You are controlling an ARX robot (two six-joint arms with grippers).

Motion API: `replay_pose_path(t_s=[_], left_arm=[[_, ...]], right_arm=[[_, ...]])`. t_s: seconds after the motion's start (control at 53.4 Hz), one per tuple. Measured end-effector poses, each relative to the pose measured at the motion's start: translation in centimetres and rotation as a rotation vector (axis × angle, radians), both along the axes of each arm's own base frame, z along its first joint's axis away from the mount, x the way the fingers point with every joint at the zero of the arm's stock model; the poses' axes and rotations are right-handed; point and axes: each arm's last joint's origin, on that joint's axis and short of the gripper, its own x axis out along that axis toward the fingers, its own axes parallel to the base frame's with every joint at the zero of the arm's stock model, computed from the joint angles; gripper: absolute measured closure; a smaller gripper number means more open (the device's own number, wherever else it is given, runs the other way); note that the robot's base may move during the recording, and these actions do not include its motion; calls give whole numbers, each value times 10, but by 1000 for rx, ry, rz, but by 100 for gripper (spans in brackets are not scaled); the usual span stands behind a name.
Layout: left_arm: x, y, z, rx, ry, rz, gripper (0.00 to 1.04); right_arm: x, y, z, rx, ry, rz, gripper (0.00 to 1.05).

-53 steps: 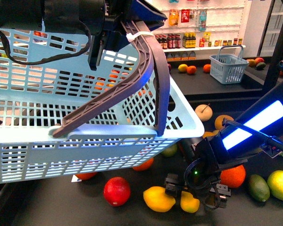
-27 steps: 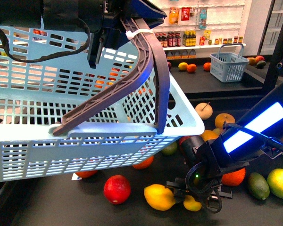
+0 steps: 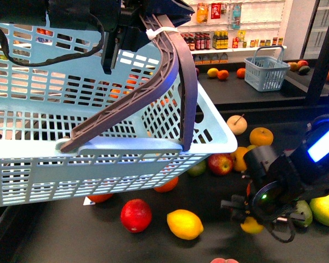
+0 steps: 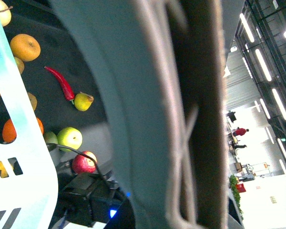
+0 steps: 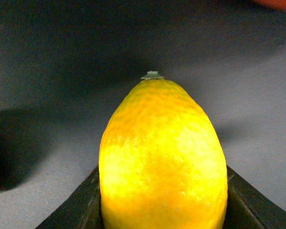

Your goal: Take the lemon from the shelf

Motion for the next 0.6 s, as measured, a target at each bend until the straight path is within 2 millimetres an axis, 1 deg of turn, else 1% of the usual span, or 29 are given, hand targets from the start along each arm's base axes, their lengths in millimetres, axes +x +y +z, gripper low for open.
replay_pose_path(t_s=[0.037, 0.094, 0.15, 0.225, 0.243, 0.281, 0.318, 0.337, 0.356, 0.374, 0.393, 0.412, 0.43, 0.449, 0.468, 0.524, 0.599], left_arm=[[0, 0, 0, 0, 0, 0, 99], [0, 0, 0, 0, 0, -1, 99], [0, 0, 0, 0, 0, -2, 99], [0, 0, 0, 0, 0, 0, 99], [0, 0, 0, 0, 0, 0, 99], [0, 0, 0, 0, 0, -1, 99], [0, 0, 0, 0, 0, -1, 99], [0, 0, 0, 0, 0, -1, 99], [0, 0, 0, 0, 0, 0, 99], [0, 0, 0, 0, 0, 0, 99], [0, 0, 0, 0, 0, -1, 99], [0, 0, 0, 0, 0, -1, 99], [0, 0, 0, 0, 0, -1, 99], [0, 0, 0, 0, 0, -1, 99], [0, 0, 0, 0, 0, -1, 99], [0, 0, 0, 0, 0, -1, 99], [0, 0, 0, 0, 0, -1, 99]], right_arm=[[-1, -5, 8, 2, -18, 1, 55], [-3, -16, 30, 4, -75, -5, 55], [-6, -29, 59, 40, -132, -7, 55], [-12, -42, 101, 67, -224, -2, 55], [-15, -46, 116, 84, -255, 5, 55], [-20, -49, 138, 104, -295, 14, 55], [-25, -51, 160, 126, -337, 28, 55], [-30, -51, 176, 146, -368, 40, 55], [-33, -50, 187, 163, -387, 47, 55], [-35, -50, 193, 171, -397, 51, 55], [-38, -49, 204, 188, -416, 60, 55], [-40, -49, 209, 193, -426, 67, 55], [-44, -47, 220, 209, -446, 77, 55], [-46, -46, 225, 215, -456, 83, 55], [-50, -45, 235, 230, -476, 92, 55], [-57, -41, 251, 256, -504, 112, 55], [-73, -29, 283, 307, -559, 157, 55]])
